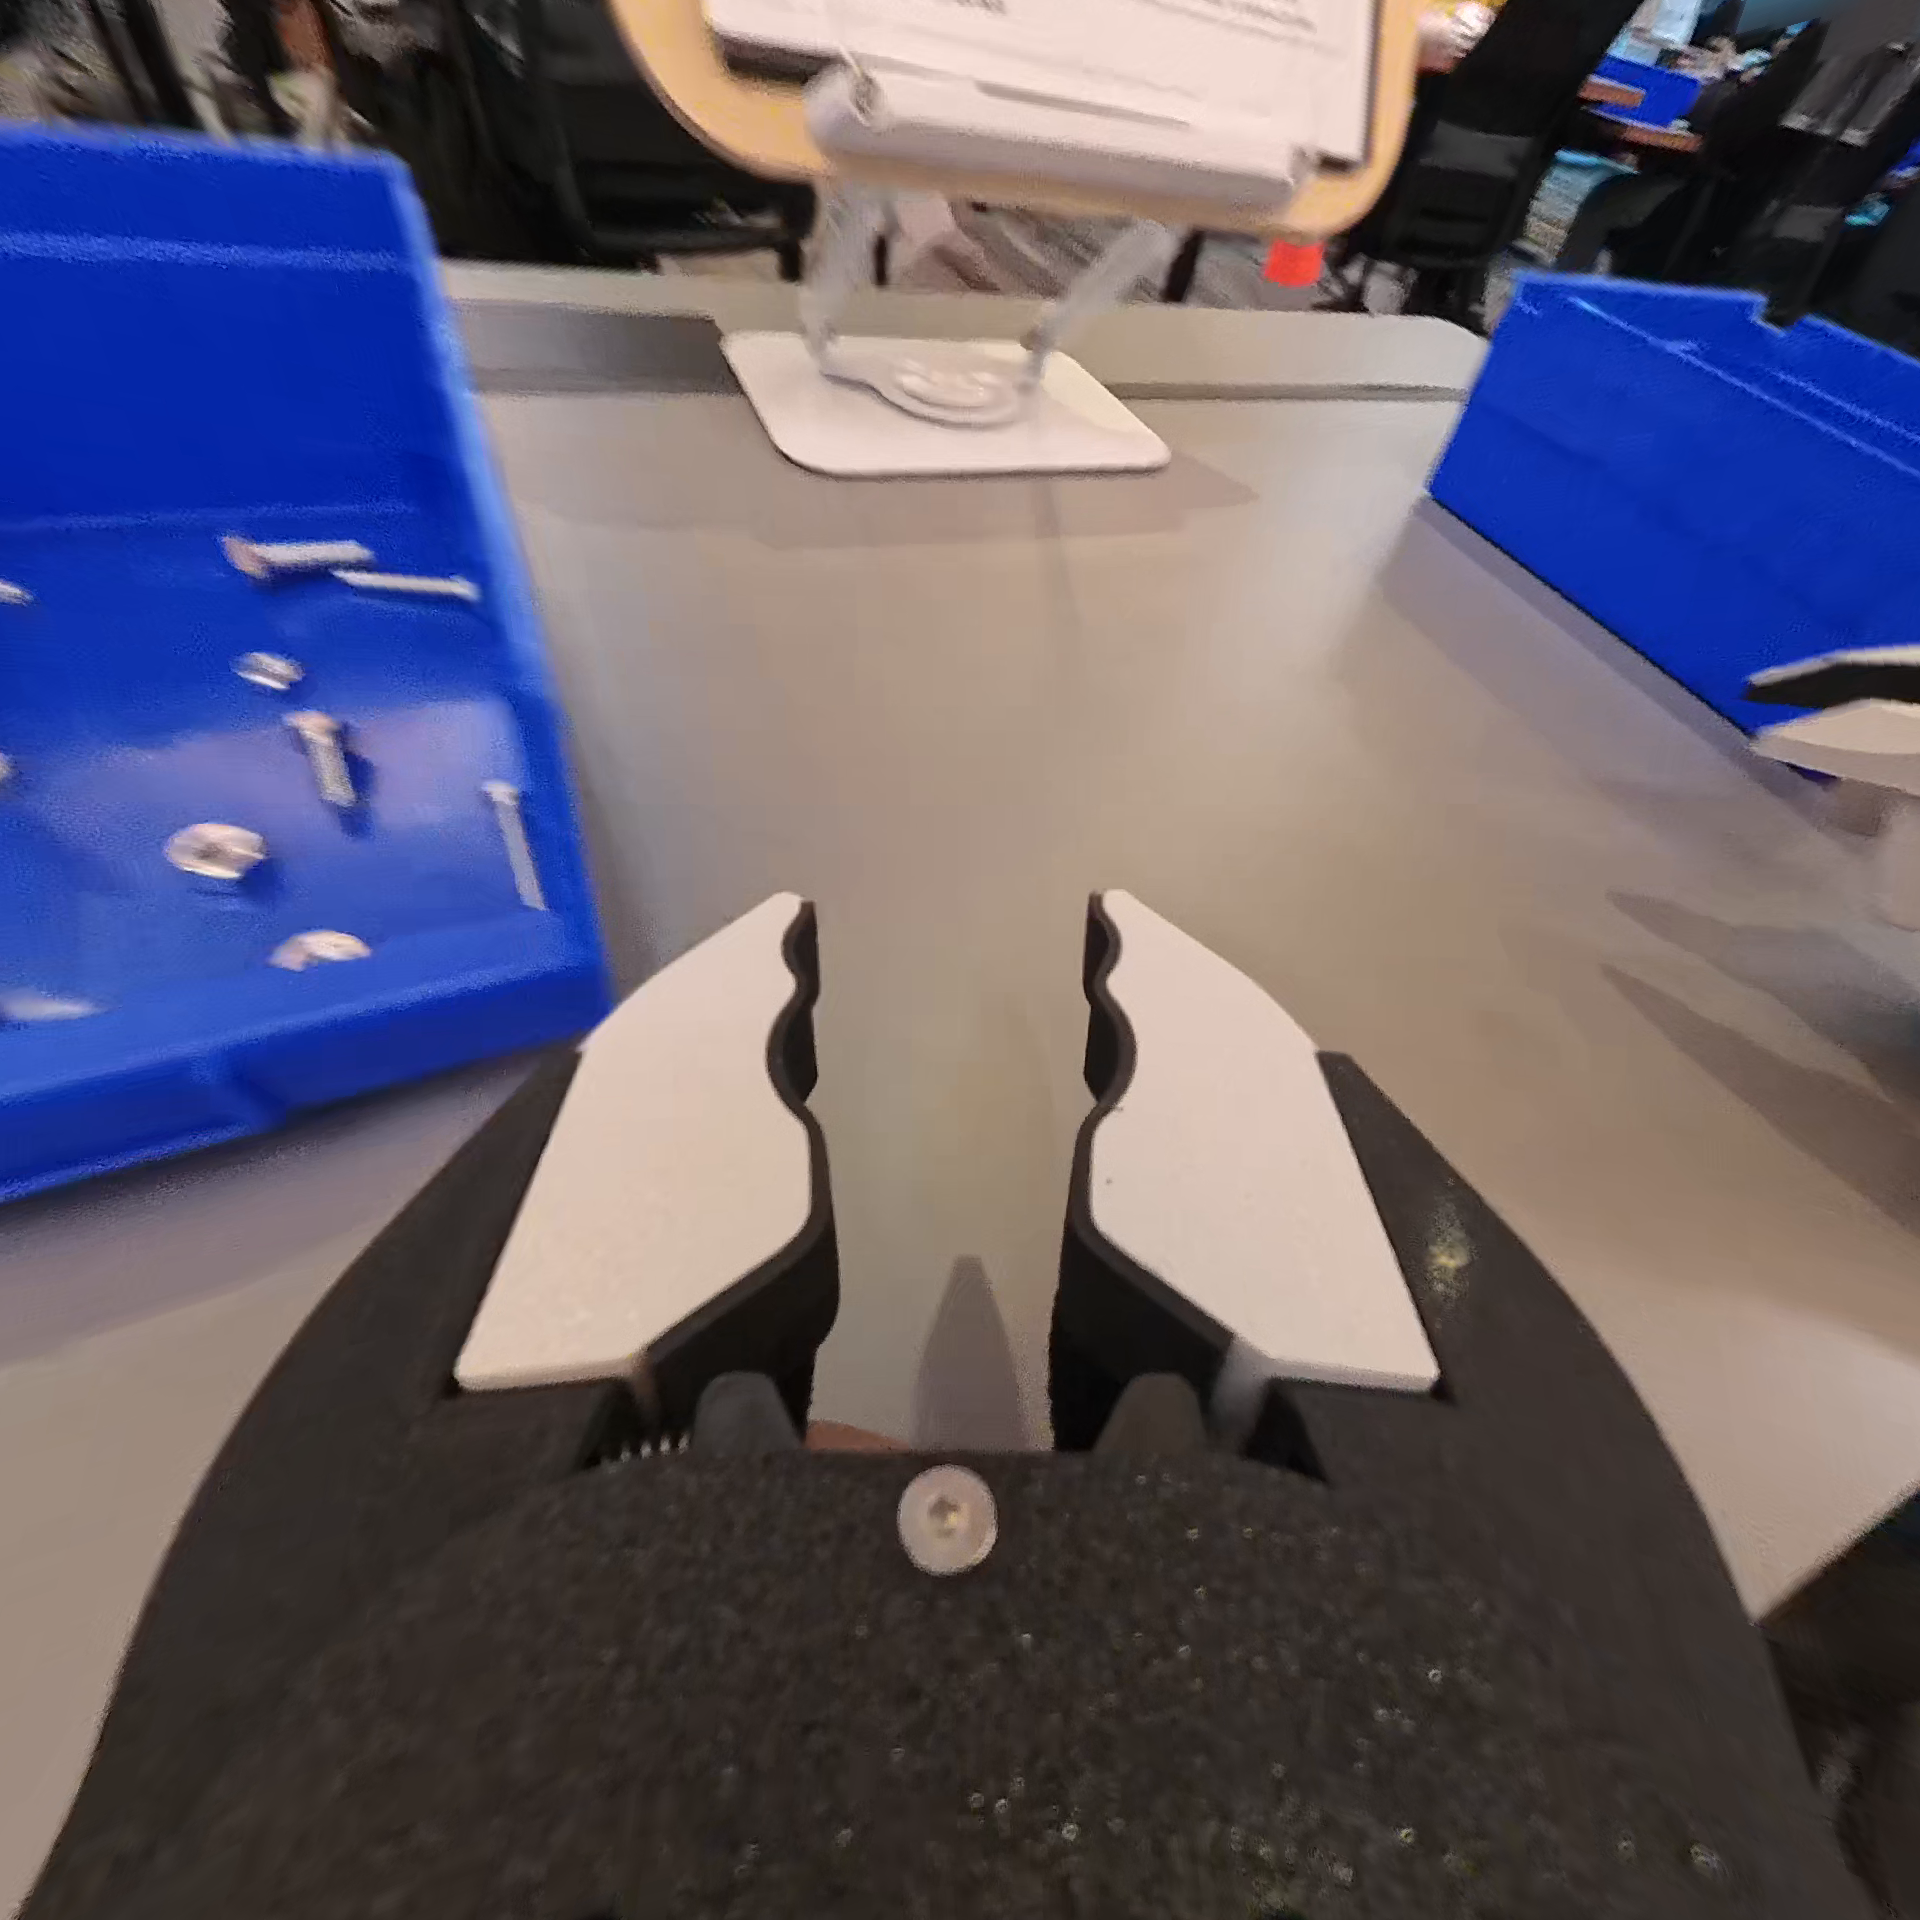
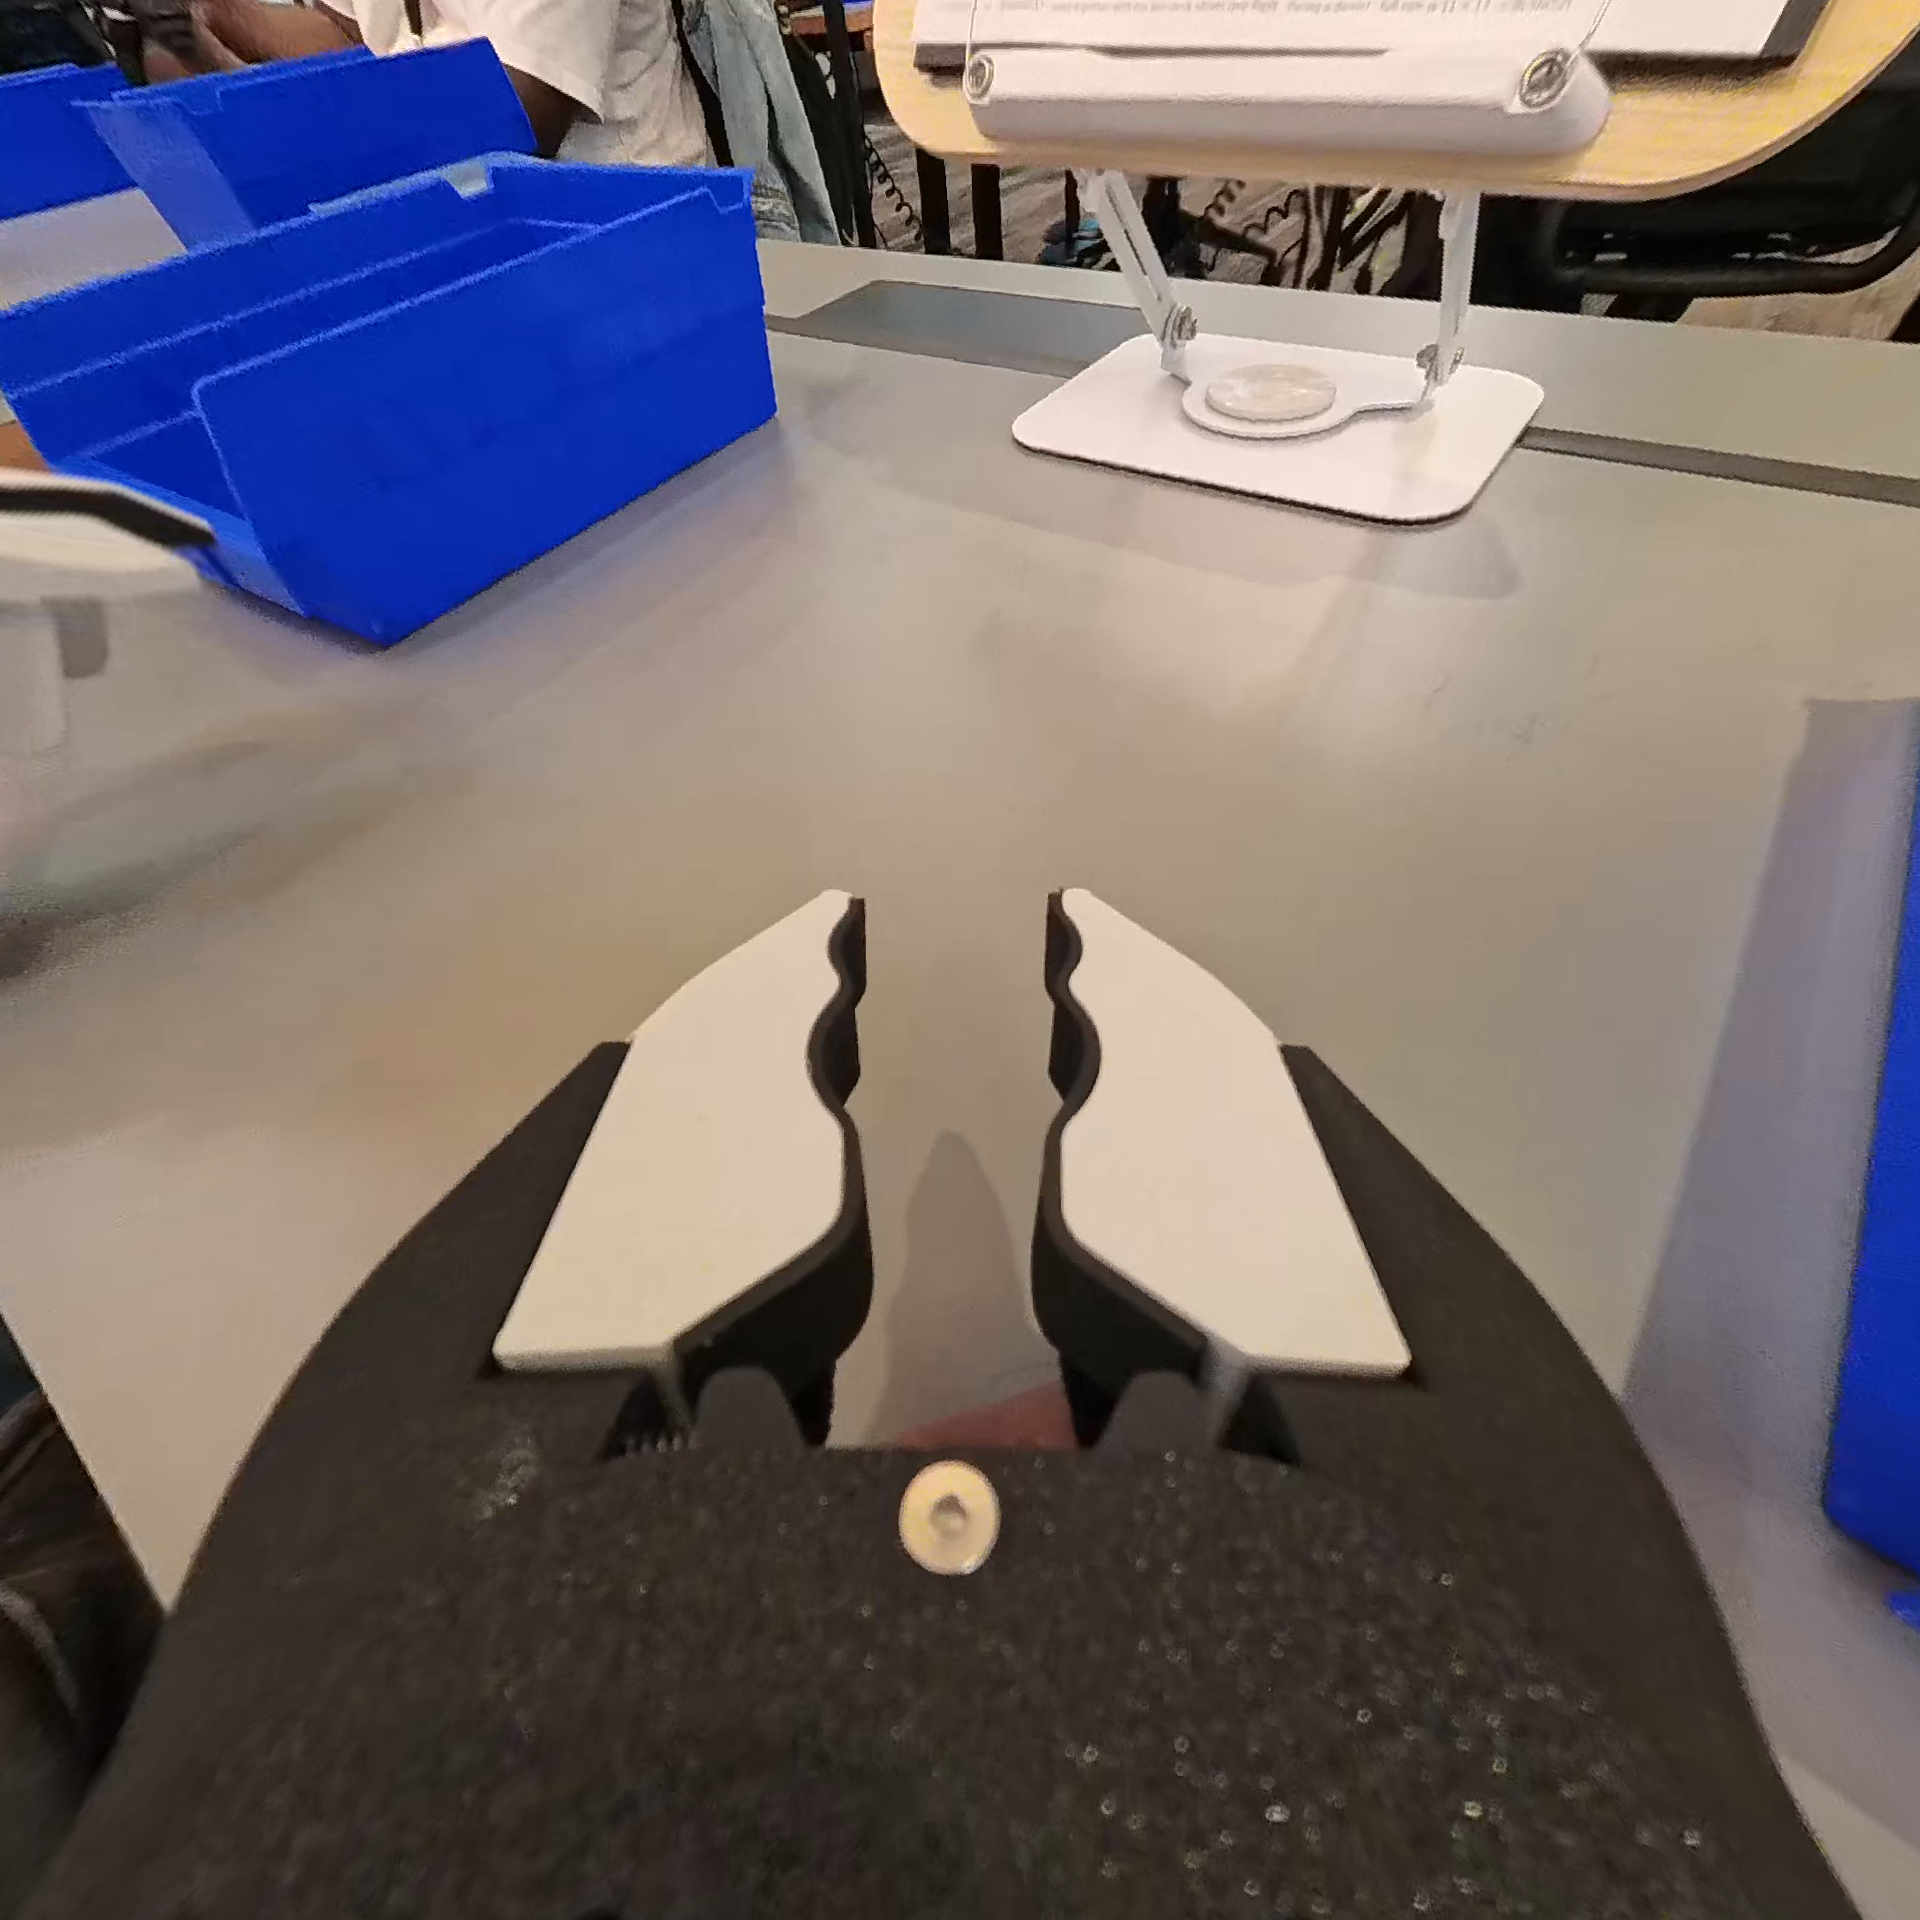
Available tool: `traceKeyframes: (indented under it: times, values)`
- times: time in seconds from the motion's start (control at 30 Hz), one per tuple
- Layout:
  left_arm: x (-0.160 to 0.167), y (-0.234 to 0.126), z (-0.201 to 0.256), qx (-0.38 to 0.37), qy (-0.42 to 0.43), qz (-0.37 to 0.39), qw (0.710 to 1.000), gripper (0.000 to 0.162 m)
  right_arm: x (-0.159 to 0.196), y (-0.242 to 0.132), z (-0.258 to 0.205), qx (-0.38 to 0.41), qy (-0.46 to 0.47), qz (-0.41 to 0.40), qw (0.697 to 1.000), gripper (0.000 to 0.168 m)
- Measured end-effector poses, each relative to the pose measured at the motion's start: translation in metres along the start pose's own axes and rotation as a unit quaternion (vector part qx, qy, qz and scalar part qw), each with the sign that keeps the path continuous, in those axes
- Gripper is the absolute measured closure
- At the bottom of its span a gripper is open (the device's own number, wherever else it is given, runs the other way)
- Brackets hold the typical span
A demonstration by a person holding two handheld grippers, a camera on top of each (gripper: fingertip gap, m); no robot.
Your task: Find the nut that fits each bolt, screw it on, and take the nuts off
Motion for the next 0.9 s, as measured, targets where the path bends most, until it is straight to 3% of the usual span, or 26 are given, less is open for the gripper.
traceKeyframes:
  times: [0.17,0.3,0.43,0.63,0.7,0.77,0.9]
  values:
    - [-0.061,-0.007,-0.073,-0.044,-0.018,0.033,0.998,0.112,-0.003,-0.003,-0.003,-0.014,0.006,0.008,1.000,0.137]
    - [-0.086,0.031,-0.145,-0.088,-0.019,-0.090,0.992,0.105,-0.005,-0.003,-0.004,-0.022,0.003,0.010,1.000,0.138]
    - [-0.077,0.074,-0.200,-0.235,0.027,-0.200,0.951,0.104,-0.007,-0.005,-0.006,-0.027,0.003,0.012,1.000,0.138]
    - [-0.059,0.109,-0.213,-0.239,0.022,-0.288,0.927,0.108,-0.010,-0.011,-0.004,-0.018,-0.004,0.019,1.000,0.139]
    - [-0.054,0.112,-0.214,-0.227,0.008,-0.302,0.926,0.120,-0.009,-0.012,-0.003,-0.018,-0.002,0.017,1.000,0.139]
    - [-0.052,0.113,-0.215,-0.219,0.001,-0.306,0.927,0.152,-0.009,-0.013,-0.002,-0.016,-0.001,0.015,1.000,0.139]
    - [-0.056,0.107,-0.215,-0.199,-0.008,-0.305,0.931,0.152,-0.010,-0.014,-0.003,-0.014,-0.005,0.015,1.000,0.139]
Point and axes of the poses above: each gripper's, where its closed fingertips meet, y out along the fingers, x out of its underside, z = x × y across the jaws, the point moved 10 cm from there along -y, back along the fingers, and after that the axes turned 7 degrees about z, right-handed, at the moved point
